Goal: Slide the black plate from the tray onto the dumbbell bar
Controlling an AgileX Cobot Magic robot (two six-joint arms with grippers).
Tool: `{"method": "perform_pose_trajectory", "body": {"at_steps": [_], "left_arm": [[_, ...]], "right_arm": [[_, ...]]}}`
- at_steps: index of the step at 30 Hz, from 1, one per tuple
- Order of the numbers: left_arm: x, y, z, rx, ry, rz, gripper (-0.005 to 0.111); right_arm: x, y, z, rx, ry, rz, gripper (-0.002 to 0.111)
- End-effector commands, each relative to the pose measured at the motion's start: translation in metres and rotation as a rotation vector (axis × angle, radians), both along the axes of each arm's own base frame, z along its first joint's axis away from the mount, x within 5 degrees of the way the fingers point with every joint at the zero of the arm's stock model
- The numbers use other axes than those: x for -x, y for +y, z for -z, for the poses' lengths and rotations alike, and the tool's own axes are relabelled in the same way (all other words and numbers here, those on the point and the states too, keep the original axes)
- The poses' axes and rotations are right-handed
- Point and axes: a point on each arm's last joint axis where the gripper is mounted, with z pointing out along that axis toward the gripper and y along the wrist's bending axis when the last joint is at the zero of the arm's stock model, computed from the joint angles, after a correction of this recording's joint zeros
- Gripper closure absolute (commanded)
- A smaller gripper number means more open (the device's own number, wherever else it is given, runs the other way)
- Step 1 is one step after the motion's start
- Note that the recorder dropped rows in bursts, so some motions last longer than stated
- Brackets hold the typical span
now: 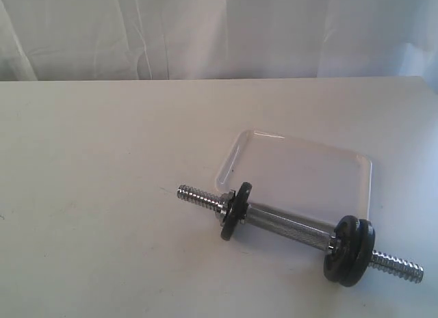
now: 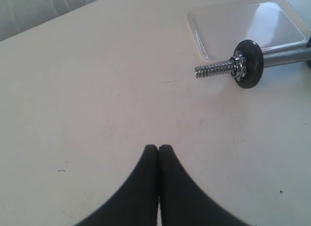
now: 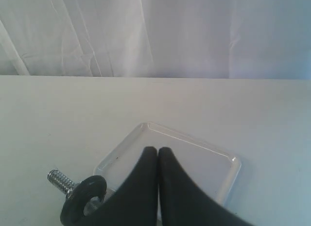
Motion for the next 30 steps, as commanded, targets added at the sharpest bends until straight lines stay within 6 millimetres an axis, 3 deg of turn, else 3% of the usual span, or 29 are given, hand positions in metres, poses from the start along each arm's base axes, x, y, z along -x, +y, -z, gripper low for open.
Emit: {"method": "perform_pose_trajectory", "body": {"at_steps": [1, 10, 16, 22, 30], "left_arm": [[0.001, 0.001, 0.002, 0.015, 0.005, -0.005, 0.107], [0.001, 0.002, 0.002, 0.033, 0.019, -0.057, 0.107], [0.002, 0.020, 0.001, 0.049, 0.002, -0.398, 0.107], [0.022, 0.037, -0.001, 0.076, -0.073, -0.748, 0.107], [0.050, 0.040, -0.002, 0.131, -0.185, -0.778, 0.107]], "right_arm": [[0.000, 0.000, 0.001, -0.014, 0.004, 0.006, 0.108], [0.000, 0.000, 0.001, -0.014, 0.004, 0.006, 0.108], [0.000, 0.000, 0.001, -0.014, 0.004, 0.006, 0.108], [0.000, 0.000, 0.001, -0.014, 0.004, 0.006, 0.108], [0.000, 0.000, 0.001, -0.014, 0.004, 0.006, 0.108]]}}
